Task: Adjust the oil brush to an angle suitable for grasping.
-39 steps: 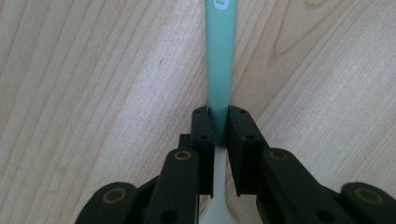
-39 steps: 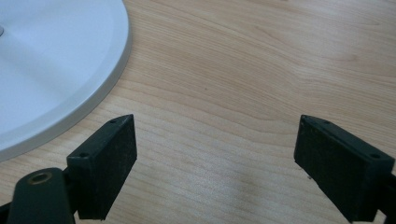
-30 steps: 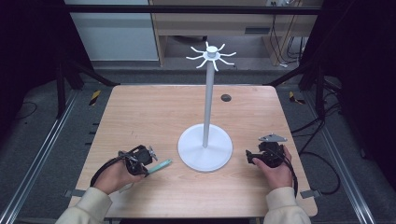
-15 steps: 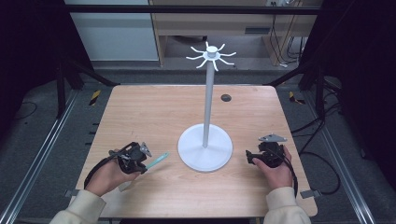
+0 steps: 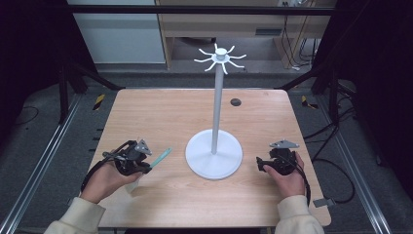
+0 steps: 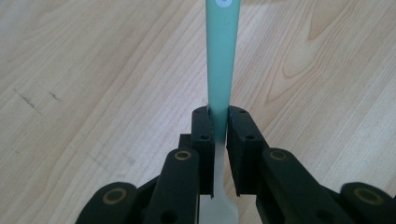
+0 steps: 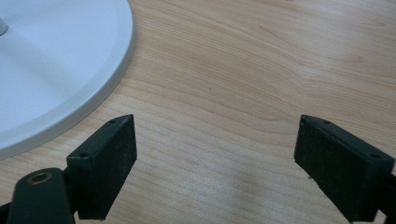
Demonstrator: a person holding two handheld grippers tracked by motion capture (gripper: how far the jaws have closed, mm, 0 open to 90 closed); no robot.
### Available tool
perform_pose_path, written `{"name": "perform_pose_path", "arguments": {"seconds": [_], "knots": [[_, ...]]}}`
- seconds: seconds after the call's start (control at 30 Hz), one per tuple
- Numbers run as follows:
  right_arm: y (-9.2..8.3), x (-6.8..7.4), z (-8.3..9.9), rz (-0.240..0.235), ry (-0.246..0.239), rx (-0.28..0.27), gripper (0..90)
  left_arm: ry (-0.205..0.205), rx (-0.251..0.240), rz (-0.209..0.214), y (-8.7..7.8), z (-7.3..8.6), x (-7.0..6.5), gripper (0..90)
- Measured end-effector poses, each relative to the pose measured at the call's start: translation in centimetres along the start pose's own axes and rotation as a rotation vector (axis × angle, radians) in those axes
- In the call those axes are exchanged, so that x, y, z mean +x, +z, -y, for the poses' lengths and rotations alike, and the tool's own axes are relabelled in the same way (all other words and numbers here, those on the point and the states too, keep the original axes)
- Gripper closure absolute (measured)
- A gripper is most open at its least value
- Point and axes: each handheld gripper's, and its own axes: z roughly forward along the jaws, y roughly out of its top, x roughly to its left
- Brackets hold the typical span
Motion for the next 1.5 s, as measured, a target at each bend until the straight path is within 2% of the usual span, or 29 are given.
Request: {"name": "perform_pose_path", "arguments": {"seconds": [0.4,0.7,0.83,1.07,1.5], "knots": [[0.0,0.0,0.0,0.0,0.0,0.002,13.6,-0.008,-0.086,-0.022,-2.5,-0.7,0.2,81.5],[0.0,0.1,0.0,-0.002,-0.003,0.004,13.6,-0.016,-0.198,-0.035,-4.8,-1.4,0.0,81.6],[0.0,0.0,0.0,-0.002,-0.004,0.006,13.6,-0.036,-0.259,-0.04,-6.0,-1.5,0.1,81.6],[0.0,0.1,0.0,-0.001,-0.004,0.005,13.5,-0.054,-0.315,-0.053,-7.5,-1.8,0.4,81.6],[0.1,0.0,0.0,-0.003,-0.007,0.008,13.5,-0.039,-0.356,-0.062,-9.3,-3.3,0.3,81.6]]}}
